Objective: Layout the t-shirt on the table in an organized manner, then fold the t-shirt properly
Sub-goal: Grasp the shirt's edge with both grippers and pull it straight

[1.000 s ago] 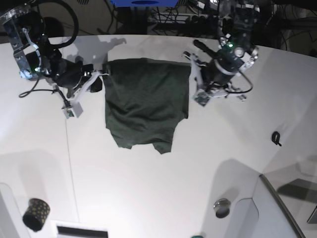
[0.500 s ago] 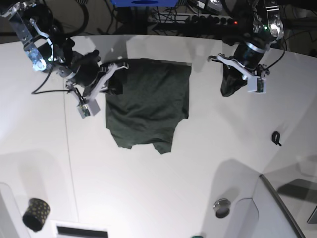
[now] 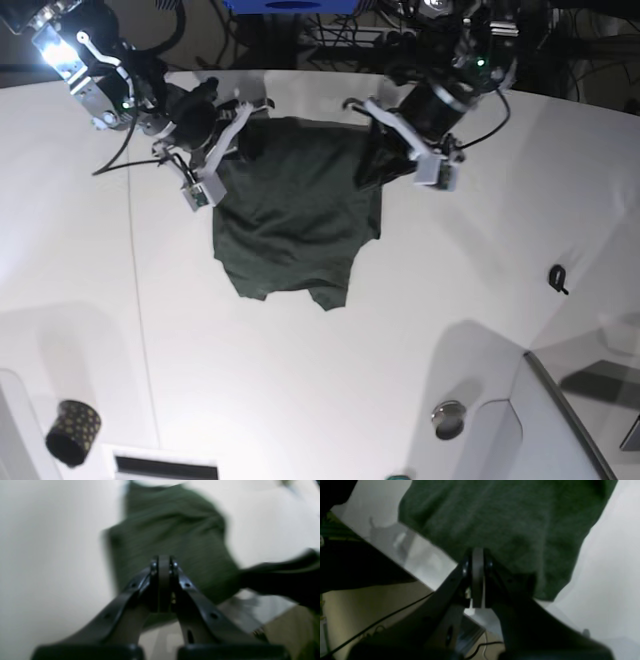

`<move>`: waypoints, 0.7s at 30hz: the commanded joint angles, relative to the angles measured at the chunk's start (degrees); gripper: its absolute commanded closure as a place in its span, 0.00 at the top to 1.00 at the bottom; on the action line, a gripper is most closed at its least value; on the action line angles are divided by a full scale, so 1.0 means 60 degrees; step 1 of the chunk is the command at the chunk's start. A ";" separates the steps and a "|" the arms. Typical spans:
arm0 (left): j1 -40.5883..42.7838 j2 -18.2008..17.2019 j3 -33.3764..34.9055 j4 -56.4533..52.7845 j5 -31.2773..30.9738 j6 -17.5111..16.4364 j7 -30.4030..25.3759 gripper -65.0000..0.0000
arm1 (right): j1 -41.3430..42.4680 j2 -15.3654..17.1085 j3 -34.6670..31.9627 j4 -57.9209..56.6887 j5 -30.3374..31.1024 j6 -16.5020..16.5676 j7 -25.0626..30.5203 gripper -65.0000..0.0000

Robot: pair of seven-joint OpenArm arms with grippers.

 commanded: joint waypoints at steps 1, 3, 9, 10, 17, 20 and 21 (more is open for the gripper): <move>-0.0049 0.0004 0.0078 -0.0128 0.0226 0.0049 -0.0173 0.00 | 0.0083 -0.0031 0.0035 -0.0035 0.0003 0.0098 0.0169 0.01; -0.0283 0.0019 0.0254 -0.0699 0.0709 0.0049 -0.0188 0.00 | 0.0186 -0.0090 0.0021 -0.0416 0.0003 0.0098 0.0169 0.01; -0.0694 0.0019 0.0342 -0.2018 0.1208 0.0049 -0.0188 0.00 | 0.0127 -0.0236 -0.0009 -0.1295 0.0003 0.0098 0.0345 0.01; -0.0664 -0.0011 0.0342 -0.2047 0.1222 0.0049 -0.0188 0.00 | 0.0083 -0.0222 -0.0009 -0.1281 0.0003 0.0098 0.0403 0.01; -0.0283 -0.0069 0.0312 -0.1212 0.1164 0.0049 -0.0144 0.00 | -0.0092 -0.0134 0.0006 0.0155 0.0003 0.0098 0.0242 0.01; -0.0005 -0.0069 0.0312 -0.0113 0.1149 0.0049 -0.0115 0.00 | 0.0171 -0.0046 0.0035 0.0565 0.0003 0.0069 -0.0066 0.01; -0.0005 -0.0054 0.0312 0.0121 0.1149 0.0049 -0.0115 0.00 | 0.0303 -0.0046 0.0035 0.0521 0.0003 0.0069 -0.0080 0.01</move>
